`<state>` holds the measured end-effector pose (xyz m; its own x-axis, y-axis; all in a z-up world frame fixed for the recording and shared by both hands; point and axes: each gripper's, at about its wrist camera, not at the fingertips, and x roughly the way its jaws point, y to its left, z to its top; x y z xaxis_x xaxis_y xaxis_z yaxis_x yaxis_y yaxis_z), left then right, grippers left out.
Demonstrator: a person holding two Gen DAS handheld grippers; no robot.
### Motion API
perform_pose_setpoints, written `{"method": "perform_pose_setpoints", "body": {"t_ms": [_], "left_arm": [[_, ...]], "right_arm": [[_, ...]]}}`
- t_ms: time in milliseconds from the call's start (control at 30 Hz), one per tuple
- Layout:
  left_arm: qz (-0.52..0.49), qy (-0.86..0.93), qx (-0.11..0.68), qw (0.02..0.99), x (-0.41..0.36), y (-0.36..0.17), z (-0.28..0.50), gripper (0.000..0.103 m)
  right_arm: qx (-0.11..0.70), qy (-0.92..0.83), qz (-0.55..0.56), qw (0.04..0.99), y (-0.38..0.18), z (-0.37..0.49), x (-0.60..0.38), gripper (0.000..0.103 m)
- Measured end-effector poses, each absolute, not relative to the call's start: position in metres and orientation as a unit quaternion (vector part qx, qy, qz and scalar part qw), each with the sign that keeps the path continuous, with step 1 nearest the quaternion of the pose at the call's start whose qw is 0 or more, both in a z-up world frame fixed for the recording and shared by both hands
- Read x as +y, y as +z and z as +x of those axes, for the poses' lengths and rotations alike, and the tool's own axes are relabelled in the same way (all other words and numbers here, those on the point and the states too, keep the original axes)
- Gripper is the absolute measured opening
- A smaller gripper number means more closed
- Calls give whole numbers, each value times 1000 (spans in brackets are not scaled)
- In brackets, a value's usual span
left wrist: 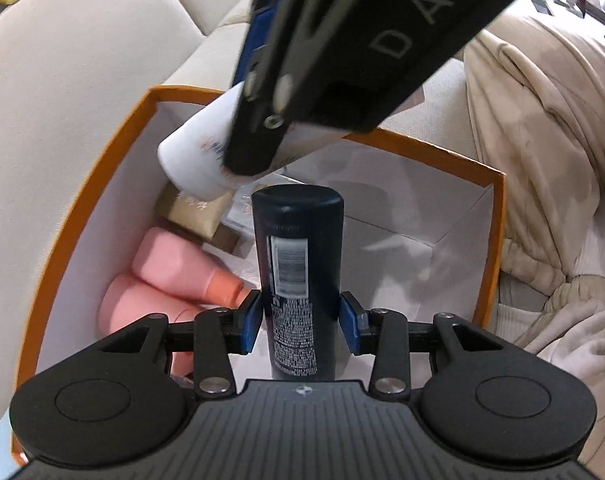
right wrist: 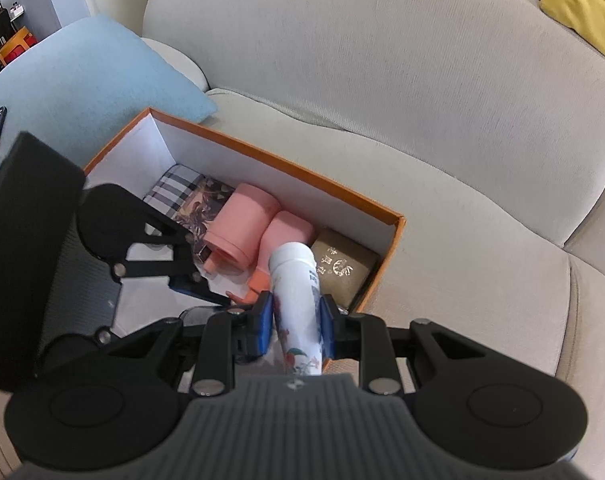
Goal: Organize rigid objects
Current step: 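Lower the blue spray can into the shoebox and open the left gripper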
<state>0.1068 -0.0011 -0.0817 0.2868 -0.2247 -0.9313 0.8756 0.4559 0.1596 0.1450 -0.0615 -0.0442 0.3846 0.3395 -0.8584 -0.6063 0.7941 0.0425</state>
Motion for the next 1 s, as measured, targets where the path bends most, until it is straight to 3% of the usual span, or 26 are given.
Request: {"method": "perform_pose_setpoints", "body": {"t_ms": [333,567,700,1000], "left_arm": [[309,-370,483,731,0,-91,118,46],[267,-345,489,755,14,-85,115,60],[220,-336,506,763,30,-78,115,63],[77,-256,630,729,74,-88,137,71]], "right_arm": [[483,282,-151,815,-51,146,-58,26],[490,280,-160,810,-56,142,-53,26],[493,278,-162,808,-60,140,-54,26],[491,279,-172,807,-63,139,-53,26]]}}
